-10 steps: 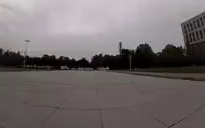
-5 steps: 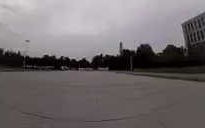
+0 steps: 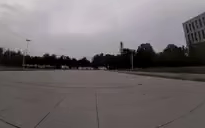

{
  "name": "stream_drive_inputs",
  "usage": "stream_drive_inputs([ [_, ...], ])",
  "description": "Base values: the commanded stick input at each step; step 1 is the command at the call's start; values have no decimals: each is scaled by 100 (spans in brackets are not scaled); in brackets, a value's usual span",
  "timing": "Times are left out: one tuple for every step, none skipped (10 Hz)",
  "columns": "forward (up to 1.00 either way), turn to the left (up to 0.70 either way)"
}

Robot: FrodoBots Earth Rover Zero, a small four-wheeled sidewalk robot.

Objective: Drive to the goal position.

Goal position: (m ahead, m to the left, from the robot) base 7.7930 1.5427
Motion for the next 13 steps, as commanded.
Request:
stream_drive_inputs([
  [70, 1],
  [70, 1],
  [70, 1],
  [70, 1],
  [70, 1],
  [70, 1],
  [70, 1],
  [70, 1],
  [70, 1],
  [70, 1],
  [70, 1],
  [70, 1],
  [70, 1],
])
